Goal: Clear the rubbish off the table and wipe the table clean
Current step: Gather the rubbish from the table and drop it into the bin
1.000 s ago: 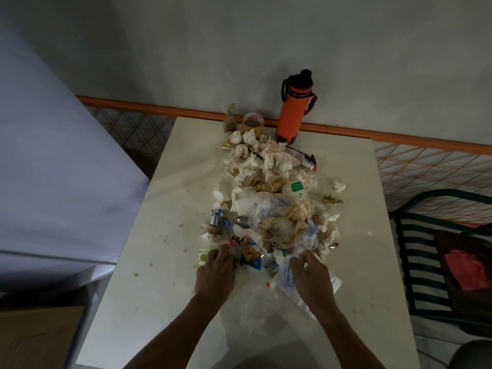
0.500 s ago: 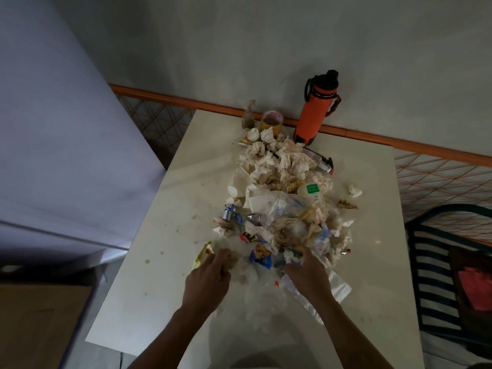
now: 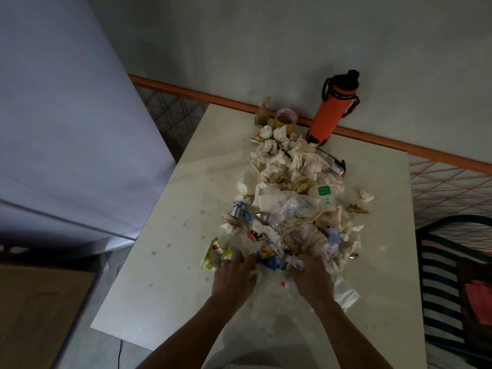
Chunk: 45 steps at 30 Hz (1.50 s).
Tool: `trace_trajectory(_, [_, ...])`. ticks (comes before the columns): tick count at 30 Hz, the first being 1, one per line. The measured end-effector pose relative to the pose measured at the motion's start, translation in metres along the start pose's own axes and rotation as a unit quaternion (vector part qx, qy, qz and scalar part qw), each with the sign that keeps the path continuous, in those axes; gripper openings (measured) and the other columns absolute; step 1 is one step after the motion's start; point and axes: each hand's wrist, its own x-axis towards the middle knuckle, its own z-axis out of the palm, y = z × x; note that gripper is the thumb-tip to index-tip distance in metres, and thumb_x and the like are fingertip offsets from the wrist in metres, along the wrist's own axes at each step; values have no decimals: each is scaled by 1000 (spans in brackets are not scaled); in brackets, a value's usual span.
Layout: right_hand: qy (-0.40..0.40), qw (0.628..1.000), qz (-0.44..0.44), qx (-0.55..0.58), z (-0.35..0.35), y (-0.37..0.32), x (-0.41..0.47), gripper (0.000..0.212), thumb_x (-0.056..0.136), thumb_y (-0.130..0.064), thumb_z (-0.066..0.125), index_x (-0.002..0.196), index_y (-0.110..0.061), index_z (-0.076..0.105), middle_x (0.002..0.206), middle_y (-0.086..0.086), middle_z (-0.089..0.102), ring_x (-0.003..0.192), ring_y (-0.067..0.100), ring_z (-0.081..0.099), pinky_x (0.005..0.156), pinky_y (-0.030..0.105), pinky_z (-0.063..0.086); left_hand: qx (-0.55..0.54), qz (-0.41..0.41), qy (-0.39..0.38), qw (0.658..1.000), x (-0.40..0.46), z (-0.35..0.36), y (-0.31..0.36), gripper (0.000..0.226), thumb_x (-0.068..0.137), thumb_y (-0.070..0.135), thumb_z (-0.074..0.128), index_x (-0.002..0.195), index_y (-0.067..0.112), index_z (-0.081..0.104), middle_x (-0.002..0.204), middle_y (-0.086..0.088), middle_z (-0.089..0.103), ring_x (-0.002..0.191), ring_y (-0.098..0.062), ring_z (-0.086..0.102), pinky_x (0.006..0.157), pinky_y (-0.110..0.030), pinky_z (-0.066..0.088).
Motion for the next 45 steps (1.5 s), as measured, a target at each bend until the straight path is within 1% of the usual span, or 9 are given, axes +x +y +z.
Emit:
trace_trajectory(4, [23,998,28,61,-7,5,-5,36,91,-42,59,123,-23,59,121,7,51,107,30,58,77,32,39,29,9,2,1000,6,10,1,37,99,44,49,129,23,56,130,-4,49,103,-23,60,87,-34,49])
trace_trajectory(9, [57,985,70,147,-17,11,-12,26,88,-48,62,96,-22,61,98,2,62,89,24,58,74,37,44,4,24,3,1000,5,14,-2,33,97,35,53,125,19,59,126,-3,51,107,-22,55,91,-31,45])
trace_trajectory(16, [92,963,78,240,-39,-2,-22,17,81,-20,70,76,-16,55,73,2,60,70,22,55,63,34,43,-124,0,1,992,5,3,-8,14,85,27,59,91,23,47,92,6,51,74,-14,51,60,-26,38])
trace_trajectory(20, [76,976,23,202,-43,-8,-11,30,80,-24,73,103,-21,54,99,3,62,91,26,58,69,31,39,-185,26,44,981,10,-8,2,23,88,25,58,110,27,55,99,5,58,81,-15,58,71,-34,54])
trace_trajectory(24, [88,988,-28,126,-52,-19,-1,67,80,-35,73,138,-24,43,142,4,41,121,29,50,86,38,43,-221,24,70,972,20,-26,25,27,93,28,57,119,22,58,108,-1,61,93,-23,62,74,-33,51])
trace_trajectory(27, [76,994,-33,69,-59,-24,9,84,82,-39,71,152,-27,26,154,3,31,128,31,48,91,44,45,-223,19,75,972,27,-30,38,26,91,35,60,115,25,57,111,2,63,96,-21,64,71,-31,47])
trace_trajectory(35, [89,994,-29,-46,-56,-18,29,50,87,-25,64,135,-28,50,134,-1,57,118,30,55,86,43,48,-179,-16,48,982,44,-21,56,53,96,40,57,145,21,47,137,-3,57,119,-23,60,89,-37,53])
trace_trajectory(40, [153,988,-36,9,-62,-20,30,35,88,-21,62,122,-29,64,123,-3,63,111,28,58,84,36,45,-156,-15,71,985,49,-21,57,24,99,36,52,114,23,65,114,1,64,100,-22,65,72,-33,52])
trace_trajectory(45, [194,977,-32,85,-75,-15,26,34,87,-22,62,119,-32,64,118,-4,63,105,28,60,80,36,46,-196,-29,81,977,48,-21,50,24,94,43,57,105,24,66,100,3,61,88,-20,63,69,-34,54])
